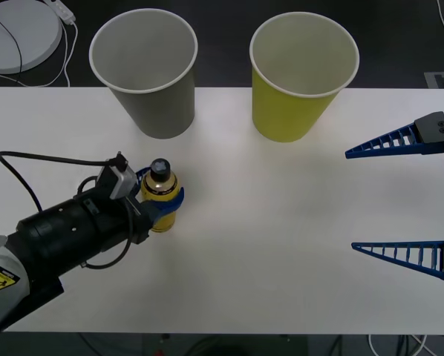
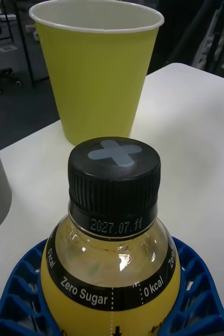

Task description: Put the can into the green bin and the plastic bottle into the gray bin

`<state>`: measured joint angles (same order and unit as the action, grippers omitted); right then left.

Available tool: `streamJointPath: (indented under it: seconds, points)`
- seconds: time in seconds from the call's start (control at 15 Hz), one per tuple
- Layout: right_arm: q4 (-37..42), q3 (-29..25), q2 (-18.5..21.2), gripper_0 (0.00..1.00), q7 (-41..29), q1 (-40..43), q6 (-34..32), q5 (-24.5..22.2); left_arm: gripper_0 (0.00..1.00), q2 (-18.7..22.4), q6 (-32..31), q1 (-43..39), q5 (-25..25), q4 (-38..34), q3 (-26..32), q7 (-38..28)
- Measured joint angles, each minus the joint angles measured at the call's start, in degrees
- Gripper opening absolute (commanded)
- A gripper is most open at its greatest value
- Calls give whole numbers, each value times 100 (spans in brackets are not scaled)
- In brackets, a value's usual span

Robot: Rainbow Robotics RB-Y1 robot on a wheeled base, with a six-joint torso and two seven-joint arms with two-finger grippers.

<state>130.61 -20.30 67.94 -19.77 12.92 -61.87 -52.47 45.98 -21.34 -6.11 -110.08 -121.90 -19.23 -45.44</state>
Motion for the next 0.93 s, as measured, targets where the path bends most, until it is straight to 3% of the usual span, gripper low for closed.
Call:
streamJointPath:
  seconds: [0.33, 0.53, 0.8, 0.93]
  points:
    - [0, 0, 0, 100, 0, 0, 0, 0, 0, 304, -138, -49, -84, -244, 239, -382]
    - [0, 0, 0, 100, 0, 0, 0, 0, 0, 351, -1093, -322, -57, -660, 1045, -618]
    - [0, 0, 0, 100, 0, 0, 0, 0, 0, 403, -2214, -600, -533, -1494, 1981, -1773]
    - [0, 0, 0, 100, 0, 0, 0, 0, 0, 463, -2453, -635, -592, -1707, 2283, -2280]
